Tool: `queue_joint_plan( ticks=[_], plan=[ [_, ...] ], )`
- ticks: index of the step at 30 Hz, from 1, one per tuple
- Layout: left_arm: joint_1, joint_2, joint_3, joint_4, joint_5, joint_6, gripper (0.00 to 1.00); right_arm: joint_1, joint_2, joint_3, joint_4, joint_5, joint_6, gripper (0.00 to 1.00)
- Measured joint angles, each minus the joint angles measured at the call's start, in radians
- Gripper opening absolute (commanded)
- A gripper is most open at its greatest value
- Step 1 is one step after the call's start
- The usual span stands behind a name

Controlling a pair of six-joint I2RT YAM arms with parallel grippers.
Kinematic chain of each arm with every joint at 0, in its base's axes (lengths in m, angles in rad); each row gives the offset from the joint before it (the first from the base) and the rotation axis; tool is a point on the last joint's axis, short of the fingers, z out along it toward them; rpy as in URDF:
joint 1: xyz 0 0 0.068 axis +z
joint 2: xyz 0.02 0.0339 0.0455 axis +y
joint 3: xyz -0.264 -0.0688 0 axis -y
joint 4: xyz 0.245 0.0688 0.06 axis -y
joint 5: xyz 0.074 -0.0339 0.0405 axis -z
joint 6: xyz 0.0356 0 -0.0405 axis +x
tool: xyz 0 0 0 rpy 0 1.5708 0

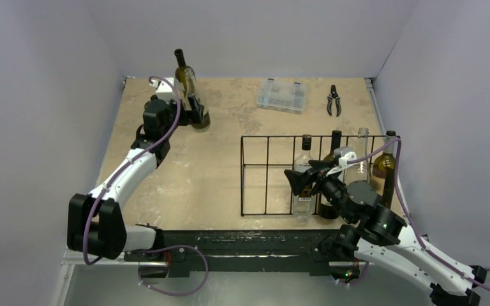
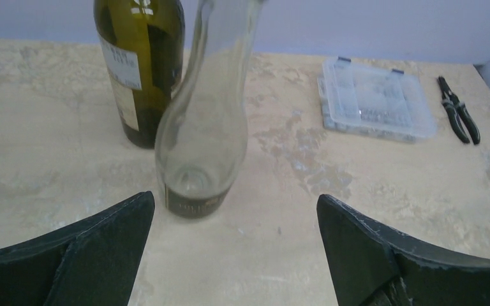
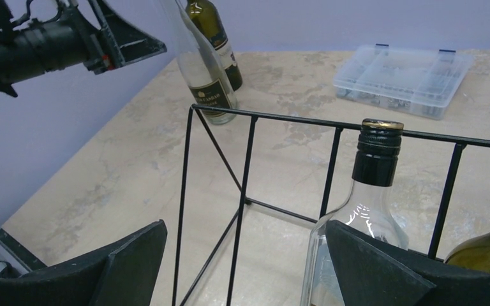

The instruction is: Put the wine bottle on the wine rack

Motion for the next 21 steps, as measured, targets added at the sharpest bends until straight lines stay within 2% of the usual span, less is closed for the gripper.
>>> queue_joint_plan(
  ticks=[7,11,13,17,21],
  plan=[
    [0.0,0.188,0.229,0.01,-0.087,0.032,1.0,0.0,0.006,-0.004,0.013,-0.018,-0.016,0.99],
    [0.0,0.351,0.378,-0.001,-0.15,0.045,0.97,0.0,0.007,-0.006,0.024,-0.03,-0.022,0.99],
    [0.0,0.395,0.425,-0.019,-0.176,0.05,0.91,0.0,0.007,-0.006,0.026,-0.034,-0.024,0.99],
    [0.0,0.505,0.565,-0.064,-0.259,0.06,0.68,0.0,0.005,-0.006,0.03,-0.037,-0.024,0.99],
    [0.0,0.522,0.592,-0.083,-0.284,0.06,0.53,0.0,0.005,-0.006,0.031,-0.037,-0.024,0.99]
  ],
)
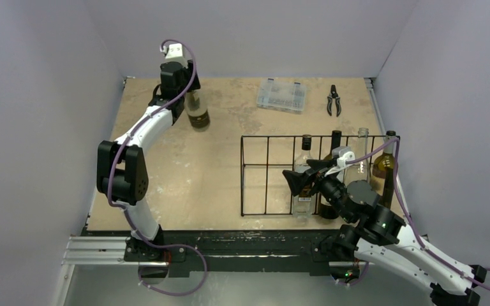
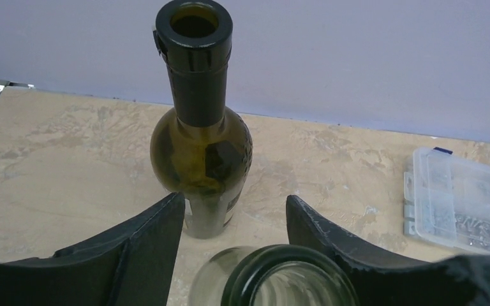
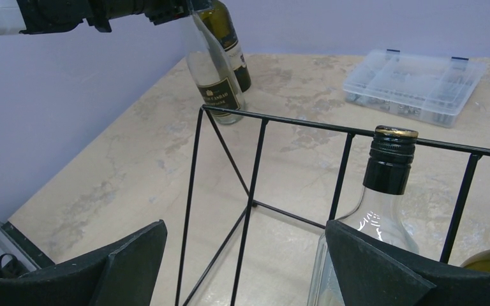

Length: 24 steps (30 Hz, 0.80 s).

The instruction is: Put the wine bottle on the wine rack

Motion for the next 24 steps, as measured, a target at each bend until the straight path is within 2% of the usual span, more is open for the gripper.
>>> queue_joint_plan(
  ticks=[8,12,18,24],
  plan=[
    [-0.001,-0.013,-0.01,-0.016,0.027,-0.002,0.13,0.0,0.025,0.0,0.0,0.0,-0.002,0.99],
    [-0.001,-0.051,-0.025,-0.074,0.046,-0.002,0.0,0.0,0.033,0.0,0.0,0.002,-0.003,0.99],
    [-0.001,-0.152,-0.055,-0.268,0.08,-0.009,0.0,0.0,0.043,0.0,0.0,0.007,-0.003,0.99],
    [-0.001,-0.326,-0.153,-0.422,0.109,-0.024,0.0,0.0,0.081,0.0,-0.001,0.01,-0.003,0.99]
  ],
)
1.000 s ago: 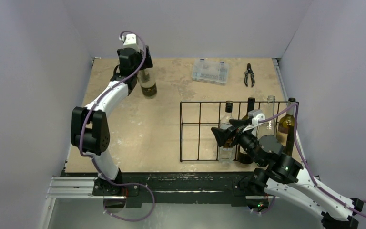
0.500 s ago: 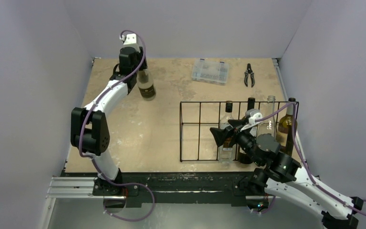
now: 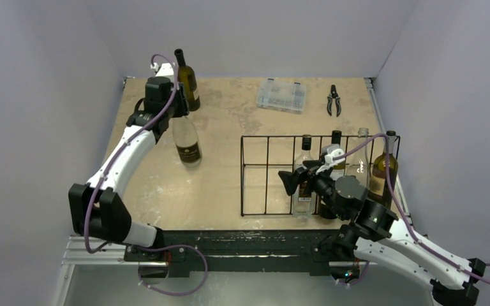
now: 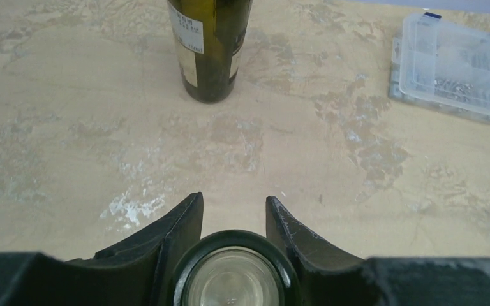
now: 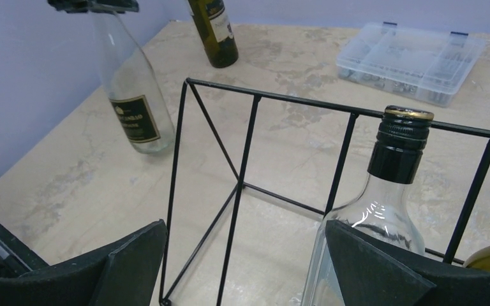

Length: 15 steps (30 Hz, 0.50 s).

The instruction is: Put the wine bottle on the wine rack

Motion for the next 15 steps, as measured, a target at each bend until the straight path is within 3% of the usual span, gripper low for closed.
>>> queue_joint_plan(
  ticks=[9,15],
  plan=[
    [0.0,-0.309,-0.168,-0.06,0.04,-0.016,0.0,0.0,0.141,0.132,-0.092,-0.014,0.009,0.99],
    [0.001,-0.389,-0.184,-0.089,0.139,-0.045,0.0,0.0,0.224,0.272,-0.108,-0.049,0.017,0.99]
  ],
)
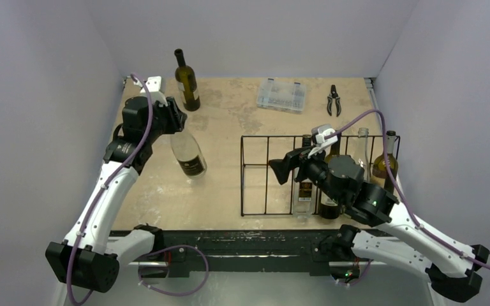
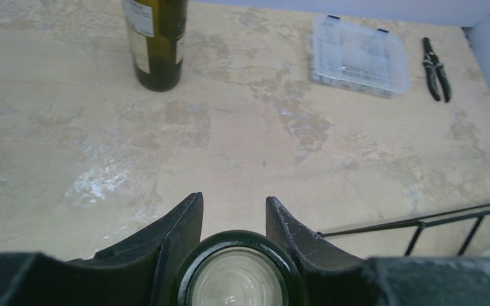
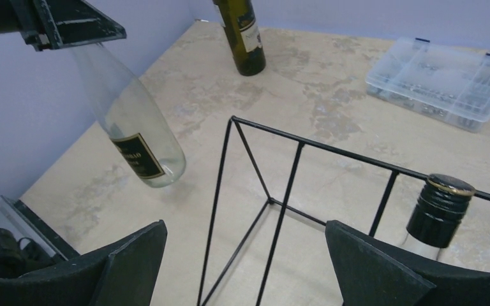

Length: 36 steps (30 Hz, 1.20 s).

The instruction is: Put the wine bottle on the wine rack

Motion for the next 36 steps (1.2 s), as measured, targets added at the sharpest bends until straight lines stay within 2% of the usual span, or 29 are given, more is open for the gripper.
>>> queue_joint_plan(
  ticks=[5,15,23,36],
  plan=[
    [0.0,-0.036,0.0,-0.003,0.111,-0.043,0.0,0.0,0.082,0.059,0.056,-0.07,0.007,0.99],
    [-0.006,-0.164,0.0,0.01,0.261,-0.075,0.0,0.033,0.449,0.214,0.259,-0.275,0.034,0.99],
    [-0.014,-0.158,0.0,0.027,0.343,-0.109,0.0,0.137,0.698,0.424,0.304,-0.298,0.016,0.99],
    [-0.015,-0.146,0.0,0.043,0.408,-0.142,0.0,0.141,0.881,0.541,0.305,-0.248,-0.046,0.99]
  ],
)
